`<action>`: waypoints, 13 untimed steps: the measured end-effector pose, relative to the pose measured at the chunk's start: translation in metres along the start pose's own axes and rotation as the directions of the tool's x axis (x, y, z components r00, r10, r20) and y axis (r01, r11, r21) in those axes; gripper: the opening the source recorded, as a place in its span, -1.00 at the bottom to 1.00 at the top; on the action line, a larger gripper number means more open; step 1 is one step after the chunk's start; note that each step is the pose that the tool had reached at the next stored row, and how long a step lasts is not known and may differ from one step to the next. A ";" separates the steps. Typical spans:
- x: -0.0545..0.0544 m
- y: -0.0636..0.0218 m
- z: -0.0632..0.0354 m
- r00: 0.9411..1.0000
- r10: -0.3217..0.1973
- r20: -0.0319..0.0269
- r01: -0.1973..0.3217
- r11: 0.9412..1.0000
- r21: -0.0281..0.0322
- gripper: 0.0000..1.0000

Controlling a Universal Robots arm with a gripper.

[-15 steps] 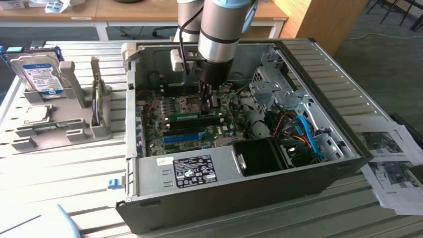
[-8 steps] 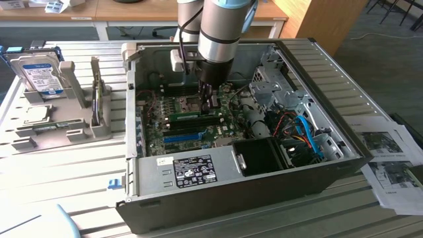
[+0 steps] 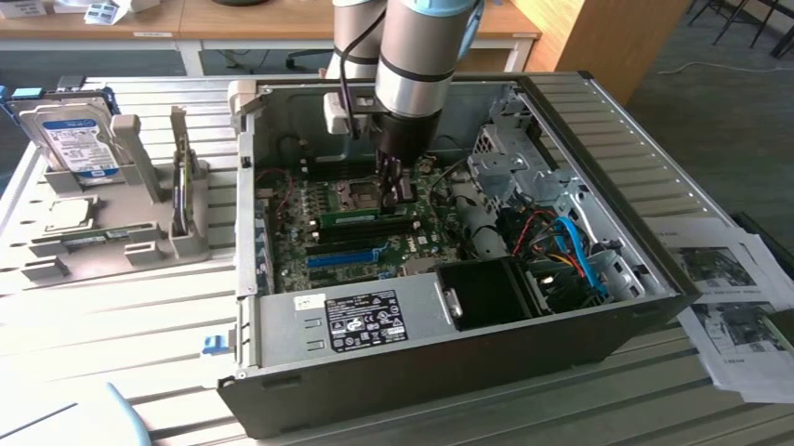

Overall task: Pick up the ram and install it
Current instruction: 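Insert the ram into the slot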

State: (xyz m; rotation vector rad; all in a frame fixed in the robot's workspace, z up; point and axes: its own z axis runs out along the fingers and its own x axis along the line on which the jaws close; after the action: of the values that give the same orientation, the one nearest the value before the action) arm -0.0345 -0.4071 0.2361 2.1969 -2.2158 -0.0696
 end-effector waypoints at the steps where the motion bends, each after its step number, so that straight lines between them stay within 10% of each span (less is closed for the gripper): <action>1: 0.000 0.0000 0.0000 1.000 0.000 0.000 0.000 1.000 0.000 -0.78; 13: 0.004 0.0000 -0.0001 1.000 0.000 0.000 0.000 1.000 0.000 -0.78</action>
State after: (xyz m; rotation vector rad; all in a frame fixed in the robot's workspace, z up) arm -0.0345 -0.4108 0.2361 2.1968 -2.2160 -0.0697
